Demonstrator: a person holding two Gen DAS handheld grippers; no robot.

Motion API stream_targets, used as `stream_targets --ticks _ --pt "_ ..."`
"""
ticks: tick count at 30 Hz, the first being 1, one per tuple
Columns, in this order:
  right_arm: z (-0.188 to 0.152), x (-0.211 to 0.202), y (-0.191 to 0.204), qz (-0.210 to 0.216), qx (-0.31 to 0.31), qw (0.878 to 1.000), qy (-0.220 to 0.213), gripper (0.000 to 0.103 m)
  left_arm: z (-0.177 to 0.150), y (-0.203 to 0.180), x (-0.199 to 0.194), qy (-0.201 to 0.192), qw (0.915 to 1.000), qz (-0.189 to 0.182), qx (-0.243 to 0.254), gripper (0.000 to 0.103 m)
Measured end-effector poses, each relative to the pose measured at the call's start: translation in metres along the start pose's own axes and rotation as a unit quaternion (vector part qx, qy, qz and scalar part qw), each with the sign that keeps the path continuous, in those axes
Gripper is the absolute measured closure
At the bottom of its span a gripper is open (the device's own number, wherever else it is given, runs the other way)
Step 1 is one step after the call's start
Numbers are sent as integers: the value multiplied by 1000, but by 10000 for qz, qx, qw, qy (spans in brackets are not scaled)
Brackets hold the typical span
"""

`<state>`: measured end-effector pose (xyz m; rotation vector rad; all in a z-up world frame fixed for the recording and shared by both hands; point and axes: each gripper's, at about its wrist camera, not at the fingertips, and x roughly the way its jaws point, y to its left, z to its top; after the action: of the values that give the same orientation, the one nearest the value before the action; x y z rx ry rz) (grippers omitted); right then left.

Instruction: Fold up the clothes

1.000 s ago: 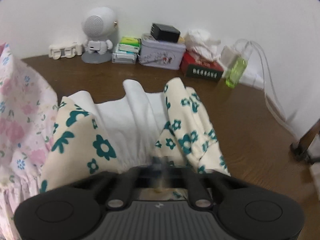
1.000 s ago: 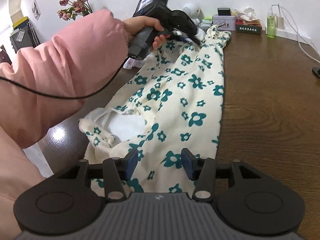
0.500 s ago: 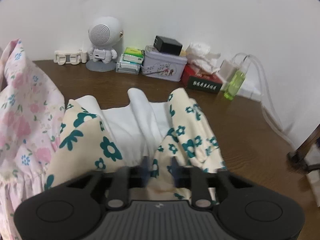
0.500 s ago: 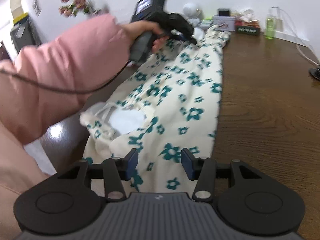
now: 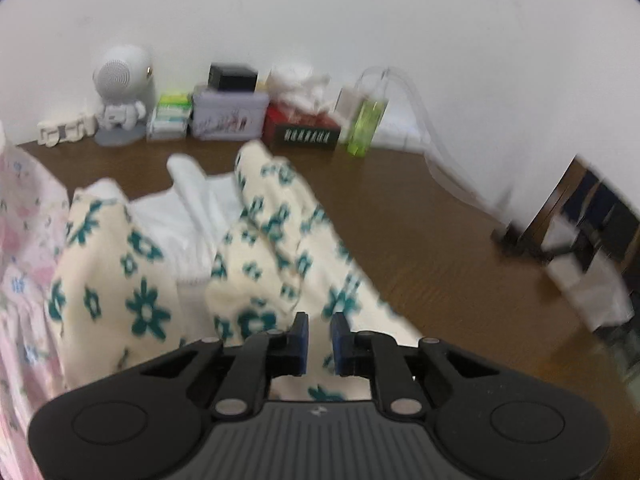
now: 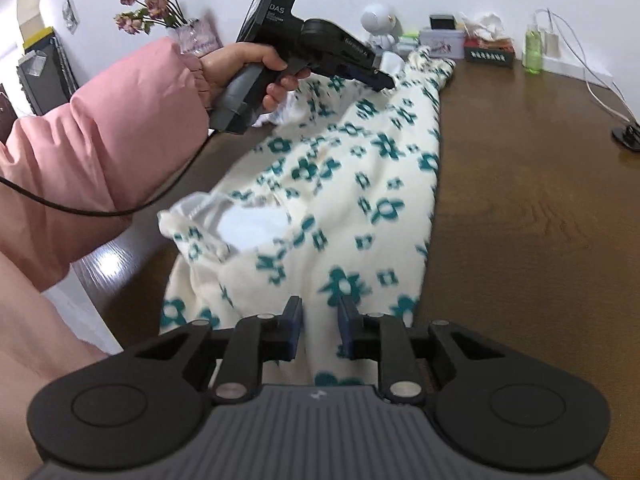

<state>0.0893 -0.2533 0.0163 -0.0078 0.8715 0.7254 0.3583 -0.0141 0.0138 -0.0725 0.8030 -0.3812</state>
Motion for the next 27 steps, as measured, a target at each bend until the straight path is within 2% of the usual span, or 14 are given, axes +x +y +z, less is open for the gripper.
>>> stream_targets --ticks 2,8,10,11,12,14,16,18,21,27 --pt "-7 -1 -1 -56 37 9999 74 83 -7 -1 7 113 9995 309 31 94" --pt "-17 -9 -6 -39 227 9997 -12 83 -15 2 4 -27 9993 312 -194 95" --pt "-16 -12 -7 0 290 9996 -46 79 -13 -1 -5 -148 9993 219 -265 80" --pt "-16 -14 -8 43 355 9993 -81 73 -10 -4 -14 -294 9989 175 -309 61" --pt "-15 -17 -9 57 411 9990 -171 61 -9 -8 -27 -495 9979 189 -364 36" --pt "-14 -27 -10 41 455 9982 -393 51 -9 -15 -55 -927 9944 293 -413 9" --pt "-11 -37 -7 5 419 9972 -612 45 -14 -18 -85 -1353 9892 421 -367 7" --pt "-10 -45 -3 34 392 9960 -798 18 -22 -20 -114 -1642 9850 441 -310 0" --pt "-8 -51 6 31 287 9952 -938 0 -41 -15 -148 -1755 9824 478 -427 0" --pt "-9 -47 26 -95 187 9956 -918 0 -92 -6 -188 -1452 9818 794 -933 0"
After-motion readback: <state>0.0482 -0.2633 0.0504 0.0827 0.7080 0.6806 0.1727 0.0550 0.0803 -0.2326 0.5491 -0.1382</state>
